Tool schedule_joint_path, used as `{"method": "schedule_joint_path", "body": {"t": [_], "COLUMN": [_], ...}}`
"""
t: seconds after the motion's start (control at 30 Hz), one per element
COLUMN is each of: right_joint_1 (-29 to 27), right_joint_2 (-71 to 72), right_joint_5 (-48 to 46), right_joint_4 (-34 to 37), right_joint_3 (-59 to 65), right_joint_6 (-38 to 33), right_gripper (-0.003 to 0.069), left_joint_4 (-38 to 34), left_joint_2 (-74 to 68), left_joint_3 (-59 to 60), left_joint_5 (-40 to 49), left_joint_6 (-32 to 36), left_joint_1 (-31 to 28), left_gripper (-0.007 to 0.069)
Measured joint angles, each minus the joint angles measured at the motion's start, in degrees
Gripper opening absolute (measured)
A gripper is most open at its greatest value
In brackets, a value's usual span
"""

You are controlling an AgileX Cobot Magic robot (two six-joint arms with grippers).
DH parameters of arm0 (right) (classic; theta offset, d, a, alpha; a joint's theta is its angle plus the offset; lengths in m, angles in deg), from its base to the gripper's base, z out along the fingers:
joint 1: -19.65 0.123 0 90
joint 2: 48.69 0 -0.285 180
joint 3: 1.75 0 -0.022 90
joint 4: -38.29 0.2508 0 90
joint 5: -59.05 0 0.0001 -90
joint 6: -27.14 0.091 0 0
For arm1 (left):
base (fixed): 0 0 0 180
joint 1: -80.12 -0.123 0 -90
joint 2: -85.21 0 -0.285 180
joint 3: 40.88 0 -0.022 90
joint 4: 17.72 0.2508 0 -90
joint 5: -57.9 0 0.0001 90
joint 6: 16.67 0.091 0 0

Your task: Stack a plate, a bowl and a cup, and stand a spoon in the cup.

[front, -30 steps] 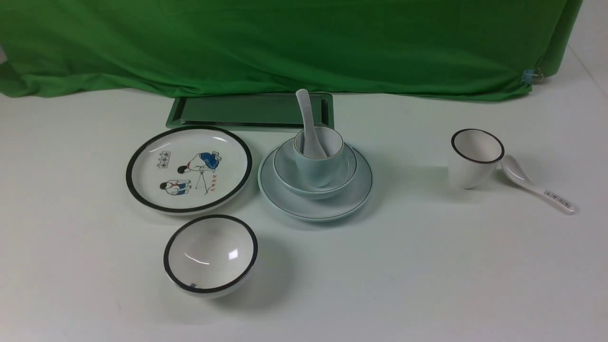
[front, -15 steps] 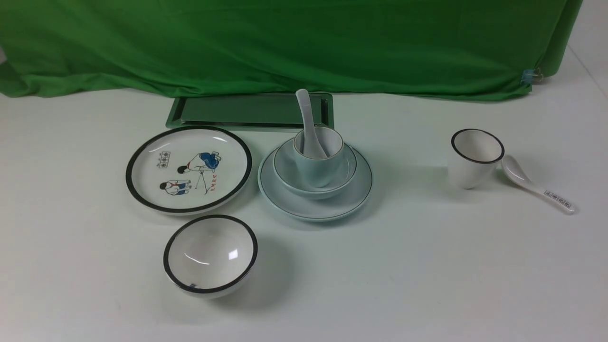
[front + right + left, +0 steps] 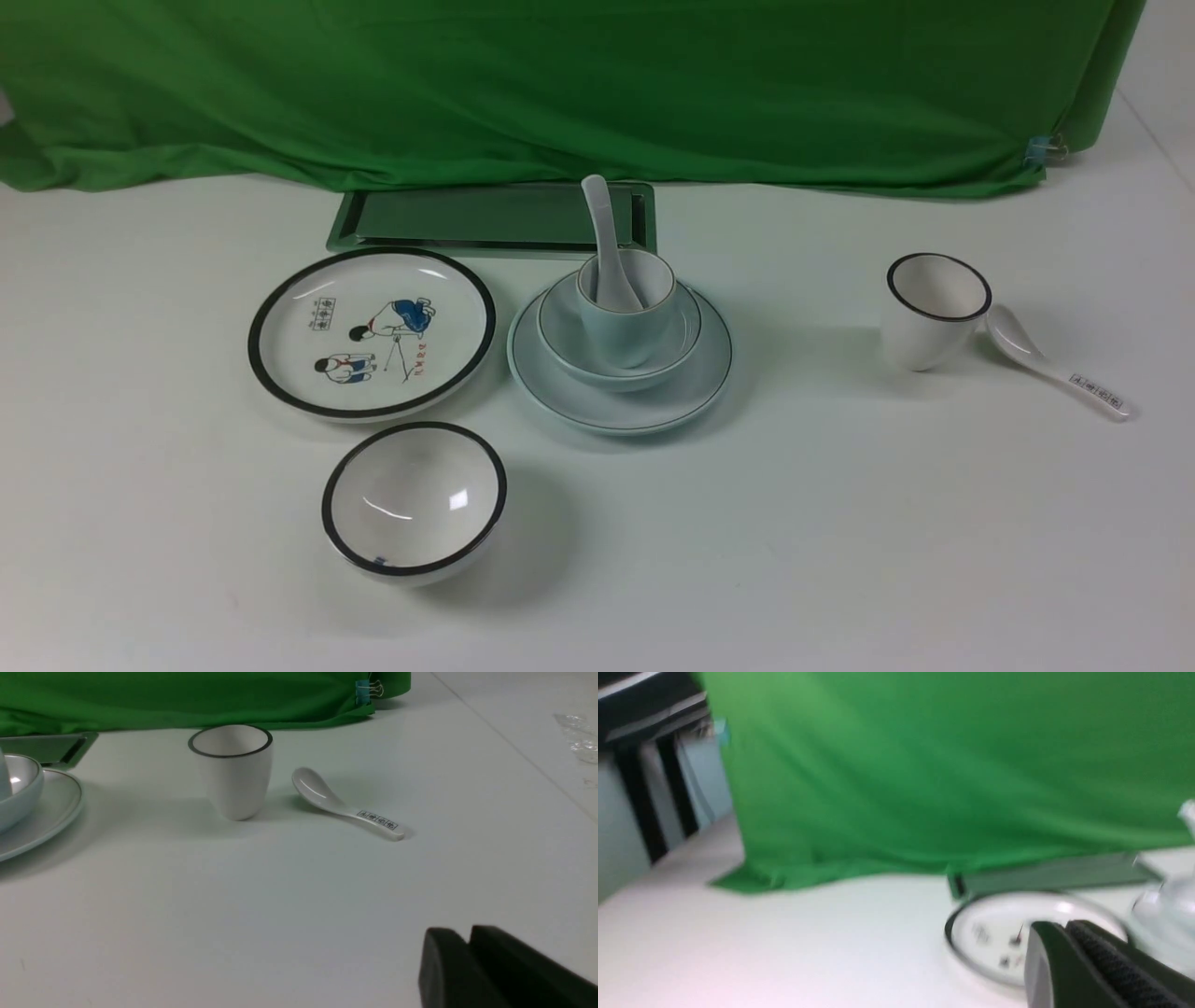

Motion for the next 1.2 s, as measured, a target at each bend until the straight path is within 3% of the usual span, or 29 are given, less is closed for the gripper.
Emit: {"method": "schedule_joint_path", "body": {"t": [0.3, 1.2], "right_joint_1": [0.0, 0.0], "right_joint_2": [0.0, 0.0], "right_joint_5": [-0.01, -0.01], "right_joint_4": [0.0, 0.0], "right_joint_3": [0.0, 0.0], "right_joint_6": [0.06, 0.06], "right_gripper": [0.0129, 0.0195], "left_joint_4": [0.82, 1.62], "left_joint_2": [1.5, 1.5], "left_joint_3": [4.68, 4.68], "left_joint_5": [9.04, 9.16], "left_joint_6": [-5.23, -5.23], "left_joint_1": [-0.53, -0.53], "left_gripper": [-0.003, -0.003]}}
